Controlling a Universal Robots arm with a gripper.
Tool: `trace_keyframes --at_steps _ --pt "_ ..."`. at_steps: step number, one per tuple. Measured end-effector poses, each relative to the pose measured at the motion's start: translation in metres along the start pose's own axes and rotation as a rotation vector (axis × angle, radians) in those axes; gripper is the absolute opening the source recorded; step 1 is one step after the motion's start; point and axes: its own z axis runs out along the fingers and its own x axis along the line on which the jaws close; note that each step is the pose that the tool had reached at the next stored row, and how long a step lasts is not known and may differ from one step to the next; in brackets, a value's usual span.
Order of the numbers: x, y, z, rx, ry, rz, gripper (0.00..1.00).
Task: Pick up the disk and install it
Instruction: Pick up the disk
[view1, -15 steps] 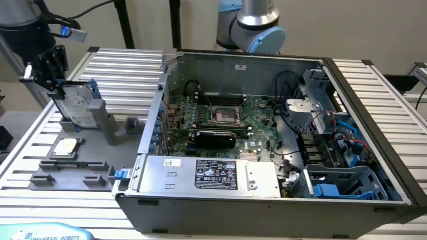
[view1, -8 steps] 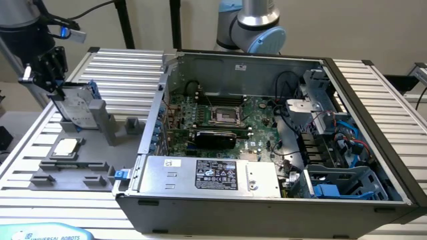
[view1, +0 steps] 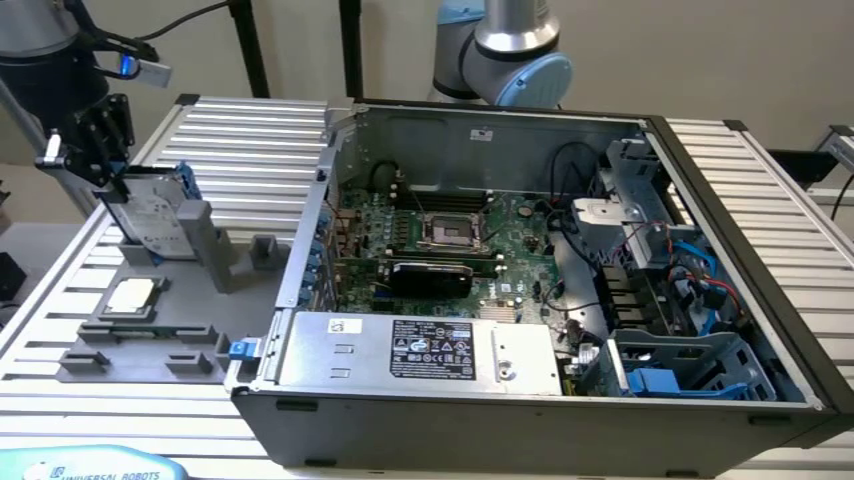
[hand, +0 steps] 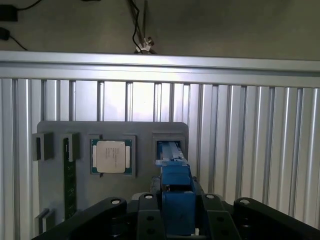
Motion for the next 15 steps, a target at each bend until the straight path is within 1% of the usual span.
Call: trace_keyframes --at_steps 11,15 --pt "0.0 0.0 0.0 0.0 0.0 0.0 0.33" --pt "0.0 0.0 -0.0014 0.0002 -0.0021 0.0 0.33"
